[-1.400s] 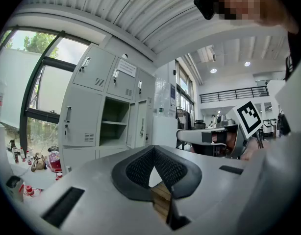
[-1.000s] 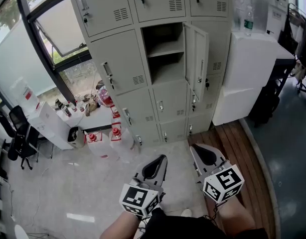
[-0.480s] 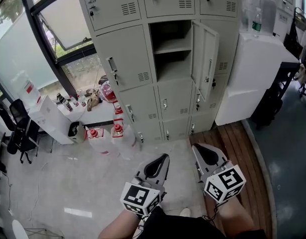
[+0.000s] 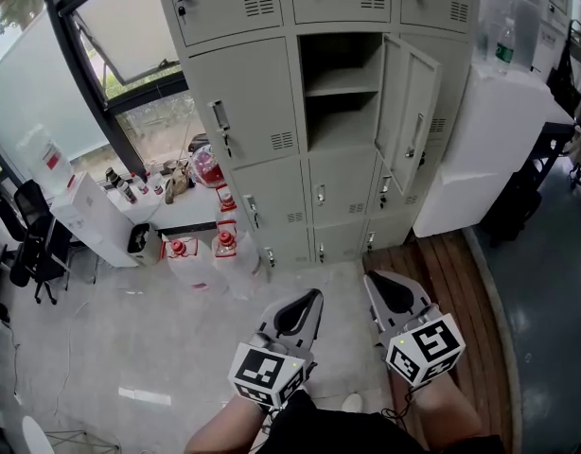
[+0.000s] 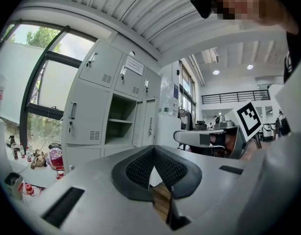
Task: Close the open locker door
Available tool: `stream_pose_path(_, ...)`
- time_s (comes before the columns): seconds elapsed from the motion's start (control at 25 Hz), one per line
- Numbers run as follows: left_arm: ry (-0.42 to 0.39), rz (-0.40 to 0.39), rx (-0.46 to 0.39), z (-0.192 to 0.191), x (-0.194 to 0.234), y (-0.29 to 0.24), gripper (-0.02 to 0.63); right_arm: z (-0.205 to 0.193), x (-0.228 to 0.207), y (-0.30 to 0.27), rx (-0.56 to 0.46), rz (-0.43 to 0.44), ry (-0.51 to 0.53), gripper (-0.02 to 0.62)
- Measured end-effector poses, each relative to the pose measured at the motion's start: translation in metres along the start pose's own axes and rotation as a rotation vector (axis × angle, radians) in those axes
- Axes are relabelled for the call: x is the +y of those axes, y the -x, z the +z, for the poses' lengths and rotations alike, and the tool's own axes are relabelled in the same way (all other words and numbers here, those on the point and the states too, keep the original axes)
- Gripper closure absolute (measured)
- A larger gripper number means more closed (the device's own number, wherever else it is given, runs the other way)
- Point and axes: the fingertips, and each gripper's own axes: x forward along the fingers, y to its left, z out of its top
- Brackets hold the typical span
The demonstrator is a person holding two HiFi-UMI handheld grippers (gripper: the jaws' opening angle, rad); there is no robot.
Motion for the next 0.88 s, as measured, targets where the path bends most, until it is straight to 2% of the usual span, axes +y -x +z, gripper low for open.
stream_pose_path(0.36,0.013,-0.007,0.001,0.004,0.043,-0.004,0.589,0.002,0.004,-0.041,0.001,-0.013,-0.016,0.543)
stream_pose_path(0.88,-0.014,-0.047,0.005,0.015,0.113,-0.012,0.589,0.011,0.015,-0.111,-0.015,-0.052,-0.038,0.543)
